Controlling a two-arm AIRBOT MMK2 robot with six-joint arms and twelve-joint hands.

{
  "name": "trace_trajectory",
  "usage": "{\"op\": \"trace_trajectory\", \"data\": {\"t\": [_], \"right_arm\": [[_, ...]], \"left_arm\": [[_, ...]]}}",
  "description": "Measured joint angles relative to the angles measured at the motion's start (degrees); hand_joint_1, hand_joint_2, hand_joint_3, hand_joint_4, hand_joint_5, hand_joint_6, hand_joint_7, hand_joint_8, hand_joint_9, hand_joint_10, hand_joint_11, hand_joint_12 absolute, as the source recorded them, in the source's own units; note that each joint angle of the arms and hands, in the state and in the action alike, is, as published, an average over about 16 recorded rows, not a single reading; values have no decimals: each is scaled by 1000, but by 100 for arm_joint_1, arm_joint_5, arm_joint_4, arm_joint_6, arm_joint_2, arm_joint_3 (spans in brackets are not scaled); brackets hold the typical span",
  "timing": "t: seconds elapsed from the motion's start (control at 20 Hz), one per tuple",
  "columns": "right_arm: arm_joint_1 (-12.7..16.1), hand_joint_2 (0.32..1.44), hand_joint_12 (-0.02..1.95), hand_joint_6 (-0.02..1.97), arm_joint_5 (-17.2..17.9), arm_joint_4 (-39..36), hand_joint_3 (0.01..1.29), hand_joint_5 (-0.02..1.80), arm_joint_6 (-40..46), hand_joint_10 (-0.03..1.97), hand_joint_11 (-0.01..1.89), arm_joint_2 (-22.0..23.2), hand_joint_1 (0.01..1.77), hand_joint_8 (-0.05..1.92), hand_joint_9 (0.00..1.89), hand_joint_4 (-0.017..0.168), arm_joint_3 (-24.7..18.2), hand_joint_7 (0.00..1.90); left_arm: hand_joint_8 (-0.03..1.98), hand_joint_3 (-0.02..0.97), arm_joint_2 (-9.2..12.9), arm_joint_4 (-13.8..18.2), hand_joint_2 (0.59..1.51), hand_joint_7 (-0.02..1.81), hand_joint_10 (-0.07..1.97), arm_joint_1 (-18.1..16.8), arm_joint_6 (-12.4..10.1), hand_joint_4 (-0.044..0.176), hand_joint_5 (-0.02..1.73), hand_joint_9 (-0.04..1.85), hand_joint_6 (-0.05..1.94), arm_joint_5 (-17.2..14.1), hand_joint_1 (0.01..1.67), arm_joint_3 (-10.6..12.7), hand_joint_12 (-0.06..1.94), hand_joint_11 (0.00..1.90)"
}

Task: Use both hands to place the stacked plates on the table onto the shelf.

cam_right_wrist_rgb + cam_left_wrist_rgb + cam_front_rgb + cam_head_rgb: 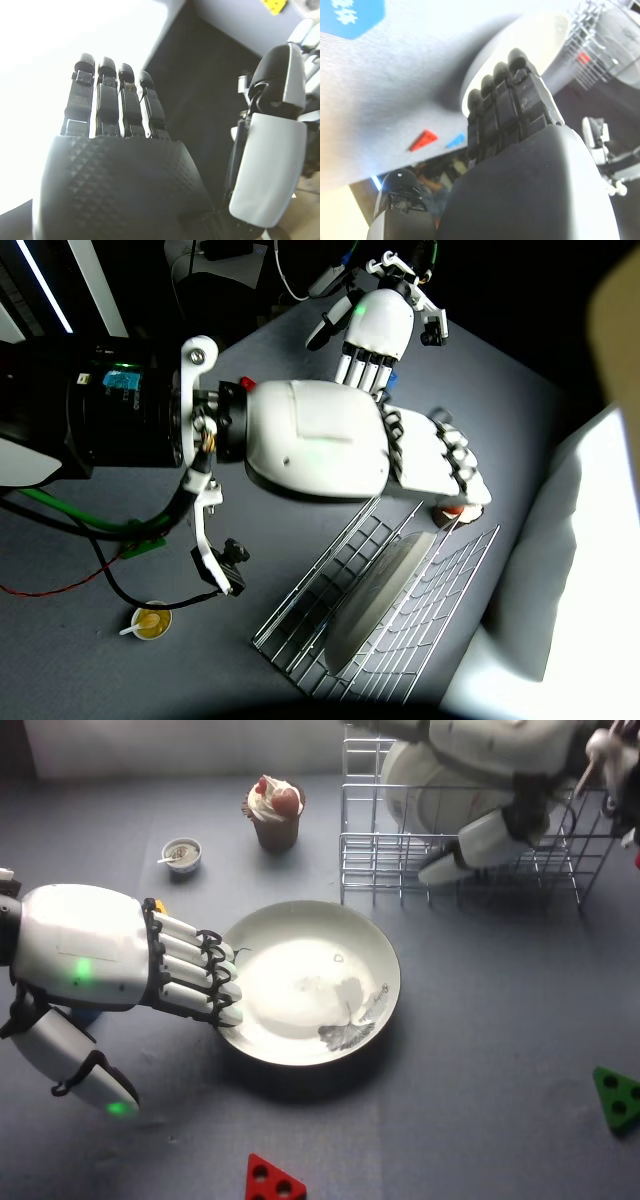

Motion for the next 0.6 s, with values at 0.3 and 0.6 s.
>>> {"op": "trace_trajectory", "data": {"t": [0.3,0.6], "right_arm": [[-444,812,24,12,289,-826,12,141,-80,4,149,20,1023,8,147,6,-308,116],[-791,827,35,12,344,-1160,12,144,-122,4,147,103,1108,8,132,5,-631,101]], "left_arm": [[6,-1,-34,121,1091,281,1,83,71,-3,225,272,-4,125,33,-15,4,246],[-3,-1,-43,184,1116,284,-2,221,157,-4,209,291,-14,178,31,-29,1,256]]}}
